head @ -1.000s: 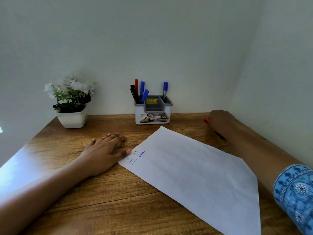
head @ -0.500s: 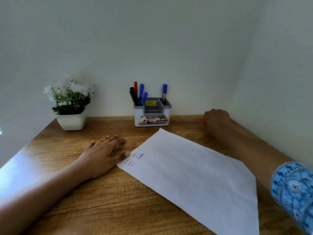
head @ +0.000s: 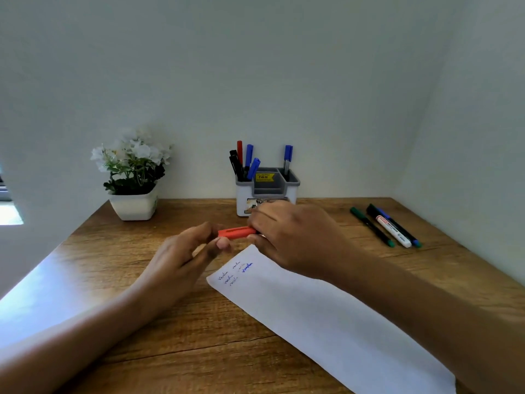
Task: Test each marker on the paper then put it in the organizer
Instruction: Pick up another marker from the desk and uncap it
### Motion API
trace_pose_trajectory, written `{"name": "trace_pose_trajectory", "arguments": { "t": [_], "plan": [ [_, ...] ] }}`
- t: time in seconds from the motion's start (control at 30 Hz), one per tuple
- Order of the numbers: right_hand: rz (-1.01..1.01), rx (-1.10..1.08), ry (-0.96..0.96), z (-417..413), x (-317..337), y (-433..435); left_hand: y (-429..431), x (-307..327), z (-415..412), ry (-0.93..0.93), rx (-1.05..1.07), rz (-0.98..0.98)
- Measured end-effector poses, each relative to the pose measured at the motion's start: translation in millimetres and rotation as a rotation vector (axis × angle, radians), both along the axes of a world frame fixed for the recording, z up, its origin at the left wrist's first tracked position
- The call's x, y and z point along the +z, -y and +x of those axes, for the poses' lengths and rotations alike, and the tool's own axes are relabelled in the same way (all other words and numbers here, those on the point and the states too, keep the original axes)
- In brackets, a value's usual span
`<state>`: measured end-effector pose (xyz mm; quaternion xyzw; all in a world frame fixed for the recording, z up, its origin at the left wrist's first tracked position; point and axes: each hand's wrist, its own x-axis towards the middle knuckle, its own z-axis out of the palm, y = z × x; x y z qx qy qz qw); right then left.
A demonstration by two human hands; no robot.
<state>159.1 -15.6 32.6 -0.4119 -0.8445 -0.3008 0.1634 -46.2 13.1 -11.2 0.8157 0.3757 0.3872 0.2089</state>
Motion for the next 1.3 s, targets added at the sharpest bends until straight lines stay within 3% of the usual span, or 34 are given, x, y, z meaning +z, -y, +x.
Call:
{"name": "trace_pose_trajectory", "arguments": {
  "t": [0.23,0.33,0.7,0.87,0.97,1.03,1.1,1.17,1.23,1.3],
  "plan": [
    [0.075,0.108,0.045,6,-1,0,-1,-2,6,0.221,-0.187,-0.195],
    [0.051,0.123,0.098,5,-9,-2,-1,2,6,0.216,-0.229,-0.259],
    [0.018,-0.005,-0.006,7,-14,-11,7,9,5,0.129,0.005,0.029],
    [-0.194,-0.186,0.046,18,5,-3,5,4,3,0.17,0.071,-0.007],
    [-0.395,-0.199,-0.216,42,15,-7,-9,1,-3,0.2,0.139,-0.087],
    [-0.614,-0.06,-0.665,55,15,-16,-14,-3,-5,0.109,0.184,-0.093],
    [-0.878,0.195,-1.238,61,16,-20,-13,-6,-4,0.006,0.193,-0.079],
    [-1.156,0.48,-1.653,61,16,-20,-14,-7,-3,-0.088,0.182,-0.061],
    [-1.248,0.576,-1.771,56,12,-19,-16,-8,-3,-0.141,0.187,-0.069],
    [-1.143,0.492,-1.731,47,3,-20,-19,-9,-3,-0.172,0.2,-0.096]
  ]
}}
